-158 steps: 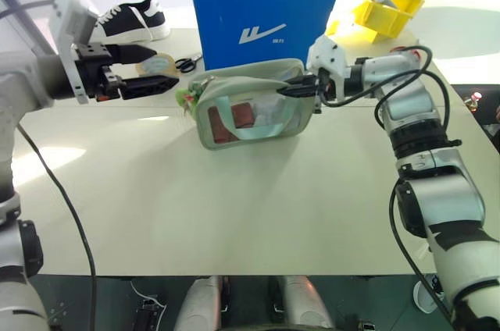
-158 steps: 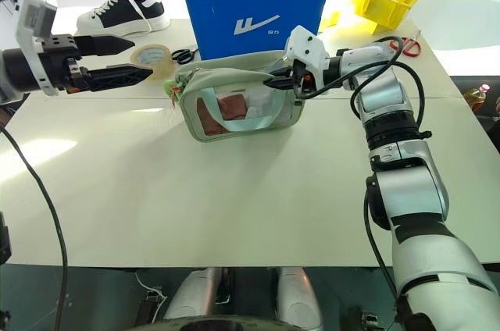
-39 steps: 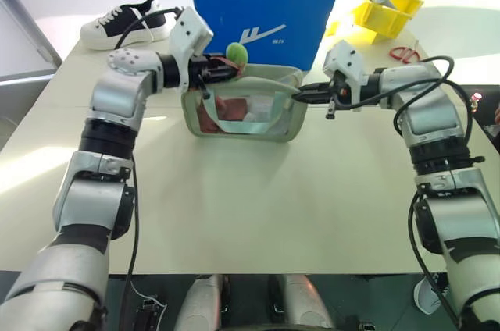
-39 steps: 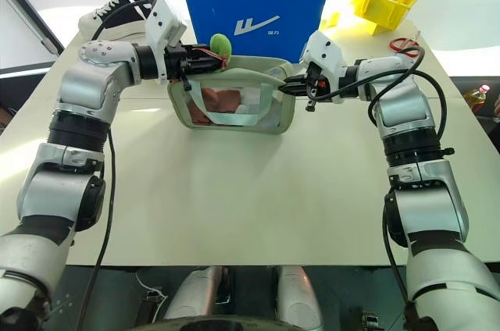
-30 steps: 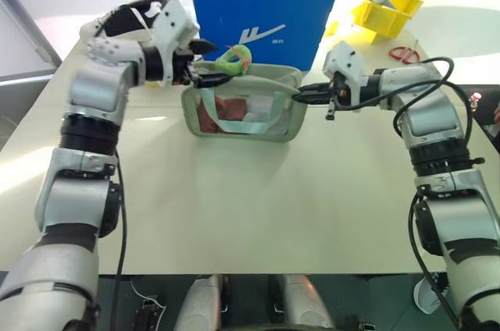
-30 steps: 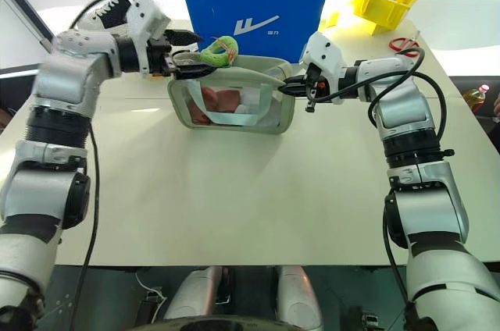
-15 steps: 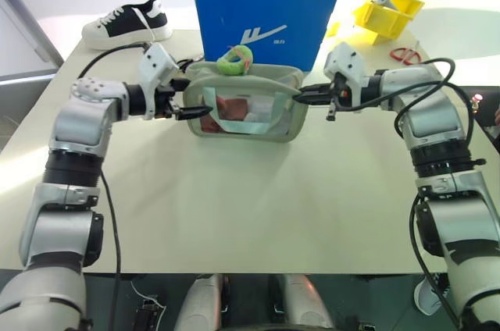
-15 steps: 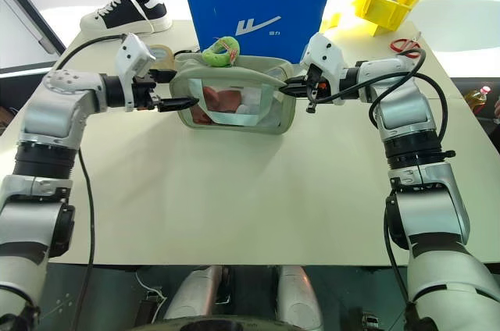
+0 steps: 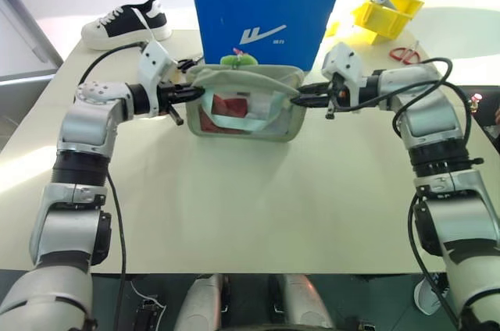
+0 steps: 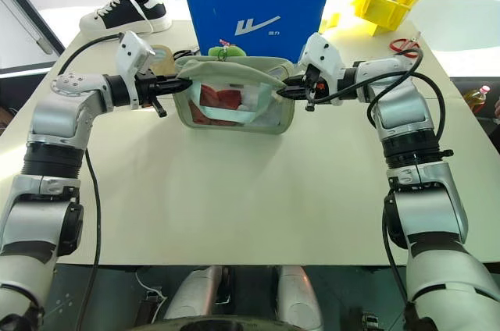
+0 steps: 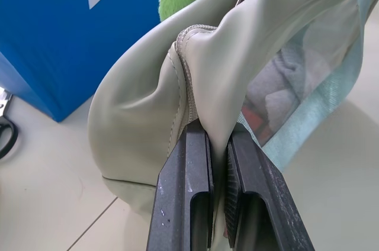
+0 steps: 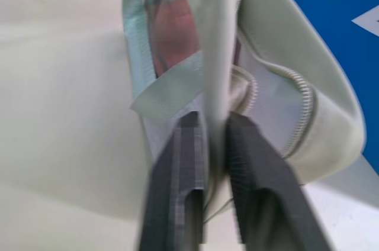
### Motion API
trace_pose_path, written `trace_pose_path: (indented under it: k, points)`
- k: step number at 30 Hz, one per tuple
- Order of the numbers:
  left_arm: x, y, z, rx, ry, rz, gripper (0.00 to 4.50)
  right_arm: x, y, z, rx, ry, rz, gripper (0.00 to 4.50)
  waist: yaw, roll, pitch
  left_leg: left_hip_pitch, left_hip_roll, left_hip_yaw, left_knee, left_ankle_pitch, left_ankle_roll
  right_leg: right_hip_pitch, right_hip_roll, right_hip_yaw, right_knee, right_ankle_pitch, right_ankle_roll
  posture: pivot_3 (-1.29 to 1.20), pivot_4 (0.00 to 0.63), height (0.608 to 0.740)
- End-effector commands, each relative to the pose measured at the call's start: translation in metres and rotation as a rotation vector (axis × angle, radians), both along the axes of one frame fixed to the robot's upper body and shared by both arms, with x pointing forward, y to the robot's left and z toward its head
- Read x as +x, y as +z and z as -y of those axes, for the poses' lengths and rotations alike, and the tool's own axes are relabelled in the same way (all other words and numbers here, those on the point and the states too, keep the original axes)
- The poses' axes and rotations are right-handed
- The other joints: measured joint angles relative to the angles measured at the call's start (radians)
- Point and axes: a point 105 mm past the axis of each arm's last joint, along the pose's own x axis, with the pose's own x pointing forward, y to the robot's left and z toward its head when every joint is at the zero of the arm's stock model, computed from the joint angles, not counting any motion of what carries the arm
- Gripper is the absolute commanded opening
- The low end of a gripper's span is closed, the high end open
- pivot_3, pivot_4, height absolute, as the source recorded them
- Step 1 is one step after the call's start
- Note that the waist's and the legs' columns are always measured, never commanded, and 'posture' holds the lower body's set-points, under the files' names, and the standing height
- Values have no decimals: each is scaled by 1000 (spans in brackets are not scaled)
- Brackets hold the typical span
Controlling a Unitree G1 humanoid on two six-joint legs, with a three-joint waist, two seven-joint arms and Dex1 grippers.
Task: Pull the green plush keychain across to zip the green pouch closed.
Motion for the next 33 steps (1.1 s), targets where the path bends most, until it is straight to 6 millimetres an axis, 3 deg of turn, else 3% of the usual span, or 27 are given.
trace_pose_path:
  k: [1,3,4,6,8,11,15,22,33]
  points:
    - [0,16,-3,-11,3,72,0,2,33,-10,23,42,77,2663,0,0,0,0,0,0,0,0,0,0,0,0,0,0,0,0,150,740]
    - [0,15,-2,-9,2,73,0,6,56,-17,91,44,90,3701,0,0,0,0,0,0,0,0,0,0,0,0,0,0,0,0,150,740]
    - [-1,15,-2,-9,-5,74,0,8,79,-27,184,53,91,4219,-3,0,0,0,0,0,0,0,0,0,0,0,0,0,0,0,150,740]
    - [-2,15,-1,-9,-13,75,0,8,105,-40,296,71,83,4219,-3,0,0,0,0,0,-1,0,0,-2,0,0,1,0,0,0,150,740]
    - [-2,15,0,-8,-21,76,0,13,116,-59,364,68,76,4219,-1,0,0,0,0,0,-1,0,-1,-2,0,0,3,0,0,0,150,740]
    - [-3,15,1,-6,-28,77,0,21,112,-79,355,48,100,4219,0,-2,-1,0,0,0,-1,0,-1,-2,-1,0,2,0,0,0,150,740]
    - [-6,15,6,-9,-54,74,0,40,85,-95,223,-14,148,4219,1,-2,-1,0,-1,0,-1,0,-1,-2,-3,0,2,0,0,0,150,740]
    - [-9,12,9,-11,-76,67,0,52,74,-97,119,-60,188,4219,-4,-2,-1,-2,-1,0,-3,2,-3,-4,-3,0,2,0,0,0,150,740]
    - [-12,11,14,-14,-95,67,0,58,76,-93,90,-114,181,4219,-3,-2,-1,-2,-1,0,-3,1,-3,-4,-3,0,2,0,0,0,150,740]
